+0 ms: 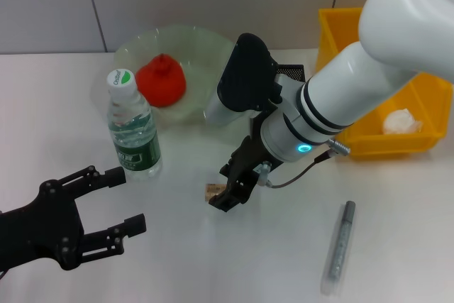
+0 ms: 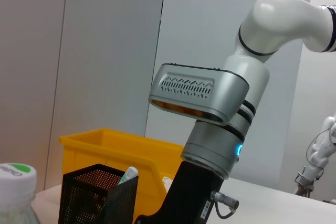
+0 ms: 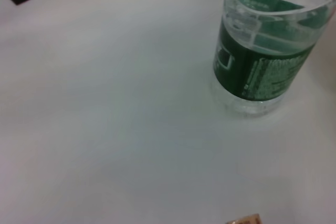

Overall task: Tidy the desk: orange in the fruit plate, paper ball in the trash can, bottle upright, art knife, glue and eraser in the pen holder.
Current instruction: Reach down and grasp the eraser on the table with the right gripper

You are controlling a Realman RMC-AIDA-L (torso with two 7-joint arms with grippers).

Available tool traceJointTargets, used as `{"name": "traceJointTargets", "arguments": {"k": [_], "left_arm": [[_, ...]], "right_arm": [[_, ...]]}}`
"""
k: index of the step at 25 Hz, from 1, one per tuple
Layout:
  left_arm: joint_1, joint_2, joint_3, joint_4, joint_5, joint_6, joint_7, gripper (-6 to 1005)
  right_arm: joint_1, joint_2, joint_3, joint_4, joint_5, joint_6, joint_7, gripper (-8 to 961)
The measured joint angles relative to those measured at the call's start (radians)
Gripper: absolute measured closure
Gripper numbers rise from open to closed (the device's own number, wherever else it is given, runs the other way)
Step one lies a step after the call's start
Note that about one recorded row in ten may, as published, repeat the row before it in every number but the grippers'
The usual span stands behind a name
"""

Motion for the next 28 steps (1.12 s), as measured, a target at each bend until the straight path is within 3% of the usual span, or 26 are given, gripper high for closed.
{"name": "traceJointTargets", "arguments": {"k": [5,24,28], "left_arm": [[-0.001,0.0,0.0,-0.003,0.0,0.0,0.0,171],[-0.004,0.0,0.0,-0.006,0.0,-0.006,0.002,171],[-0.007,0.0,0.0,-0.006,0.0,-0.006,0.002,170]], "right_arm": [[0.0,0.0,-0.006,0.016,0.001,0.022,-0.001,346],[-0.01,0.001,-0.013,0.035,0.017,0.063,-0.016,371],[-0.01,0.002,-0.058,0.039,0.042,0.076,-0.017,380]]}}
